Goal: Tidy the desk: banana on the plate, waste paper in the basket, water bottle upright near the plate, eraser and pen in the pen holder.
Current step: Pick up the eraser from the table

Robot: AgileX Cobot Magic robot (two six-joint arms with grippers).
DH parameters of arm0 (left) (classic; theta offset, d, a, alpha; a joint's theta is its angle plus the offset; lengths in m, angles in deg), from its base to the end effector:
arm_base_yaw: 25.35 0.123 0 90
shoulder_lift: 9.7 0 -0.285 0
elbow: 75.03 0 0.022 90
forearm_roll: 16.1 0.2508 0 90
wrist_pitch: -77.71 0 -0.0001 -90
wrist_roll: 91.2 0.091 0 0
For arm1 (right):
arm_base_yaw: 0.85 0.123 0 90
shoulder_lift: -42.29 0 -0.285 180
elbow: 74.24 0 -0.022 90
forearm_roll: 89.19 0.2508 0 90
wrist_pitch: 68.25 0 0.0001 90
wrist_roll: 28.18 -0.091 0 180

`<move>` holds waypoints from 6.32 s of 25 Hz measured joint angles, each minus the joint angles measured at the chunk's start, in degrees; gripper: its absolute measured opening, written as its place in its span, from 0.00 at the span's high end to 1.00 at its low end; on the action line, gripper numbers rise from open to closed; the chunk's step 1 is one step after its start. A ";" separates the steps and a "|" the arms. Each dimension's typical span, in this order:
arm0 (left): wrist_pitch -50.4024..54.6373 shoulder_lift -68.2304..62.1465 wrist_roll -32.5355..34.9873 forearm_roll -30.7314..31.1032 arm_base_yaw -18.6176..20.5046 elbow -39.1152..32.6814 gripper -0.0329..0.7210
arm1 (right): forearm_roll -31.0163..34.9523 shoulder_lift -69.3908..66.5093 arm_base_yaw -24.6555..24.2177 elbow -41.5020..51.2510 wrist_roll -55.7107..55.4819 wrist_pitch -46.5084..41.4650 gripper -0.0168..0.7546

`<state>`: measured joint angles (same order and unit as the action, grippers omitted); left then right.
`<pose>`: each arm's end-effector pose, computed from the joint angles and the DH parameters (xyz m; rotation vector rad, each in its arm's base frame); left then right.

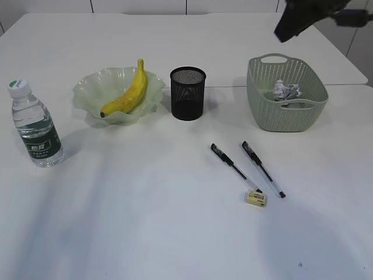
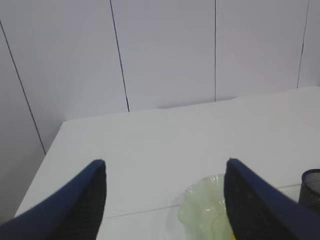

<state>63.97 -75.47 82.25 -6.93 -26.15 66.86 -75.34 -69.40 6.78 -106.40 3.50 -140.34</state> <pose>0.2227 -0.0065 0.3435 0.0731 1.5745 -0.0085 0.3845 0.0724 0.3774 -0.8555 2.4583 0.1811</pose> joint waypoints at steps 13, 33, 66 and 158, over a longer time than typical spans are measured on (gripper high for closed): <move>2.90 2.54 0.00 2.94 0.00 0.00 0.27 | -5.26 -0.40 7.97 14.23 3.90 0.47 0.64; 3.64 2.54 0.08 4.79 0.00 0.00 0.27 | 5.86 -9.38 7.97 23.48 8.81 2.32 0.64; 2.46 2.54 0.08 9.79 0.00 0.00 0.27 | 1.62 -17.17 9.27 23.48 15.65 6.18 0.53; 2.41 2.54 0.08 9.79 0.00 0.00 0.27 | -8.55 -19.71 12.60 23.48 18.76 9.08 0.53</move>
<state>66.37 -72.93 82.33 2.87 -26.15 66.86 -83.88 -89.11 19.38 -82.92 22.26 -131.25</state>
